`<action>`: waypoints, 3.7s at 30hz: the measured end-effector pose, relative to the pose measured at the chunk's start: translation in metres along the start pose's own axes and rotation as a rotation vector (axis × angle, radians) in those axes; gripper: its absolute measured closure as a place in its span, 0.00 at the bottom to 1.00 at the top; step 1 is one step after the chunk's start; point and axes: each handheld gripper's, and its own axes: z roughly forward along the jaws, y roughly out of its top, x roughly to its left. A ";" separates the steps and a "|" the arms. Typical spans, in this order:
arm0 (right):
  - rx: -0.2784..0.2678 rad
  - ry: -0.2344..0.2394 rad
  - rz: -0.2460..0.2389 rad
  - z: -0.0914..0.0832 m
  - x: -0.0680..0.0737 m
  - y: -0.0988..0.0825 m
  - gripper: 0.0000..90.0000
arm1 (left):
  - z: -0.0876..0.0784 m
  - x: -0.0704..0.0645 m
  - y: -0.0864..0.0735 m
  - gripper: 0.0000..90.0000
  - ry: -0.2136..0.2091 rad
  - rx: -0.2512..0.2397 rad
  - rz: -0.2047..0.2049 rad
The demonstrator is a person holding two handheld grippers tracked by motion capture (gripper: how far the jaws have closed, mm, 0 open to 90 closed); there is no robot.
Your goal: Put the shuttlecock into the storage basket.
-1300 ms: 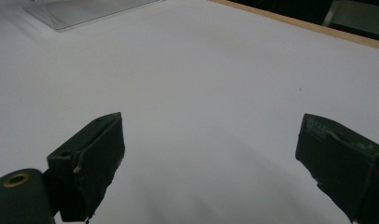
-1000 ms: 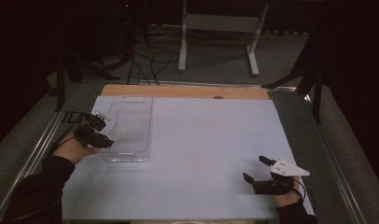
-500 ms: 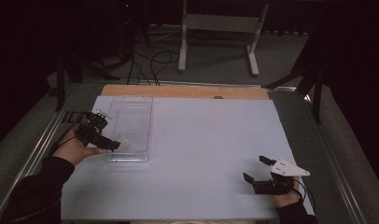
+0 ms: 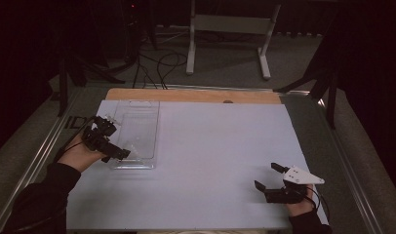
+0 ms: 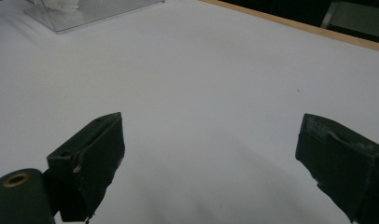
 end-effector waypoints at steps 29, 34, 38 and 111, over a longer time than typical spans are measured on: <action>0.001 -0.007 -0.001 -0.001 0.001 0.000 0.09 | -0.016 -0.007 0.018 0.00 0.001 -0.095 0.055; 0.002 -0.006 0.005 -0.001 0.000 0.000 0.09 | -0.021 -0.012 0.024 0.00 -0.001 -0.116 0.072; 0.001 -0.006 0.000 -0.001 0.001 0.000 0.09 | -0.024 -0.019 0.033 0.00 -0.017 -0.136 0.088; -0.003 0.003 -0.009 -0.003 0.002 0.001 0.09 | 0.068 -0.183 0.041 0.00 -0.424 -0.322 0.490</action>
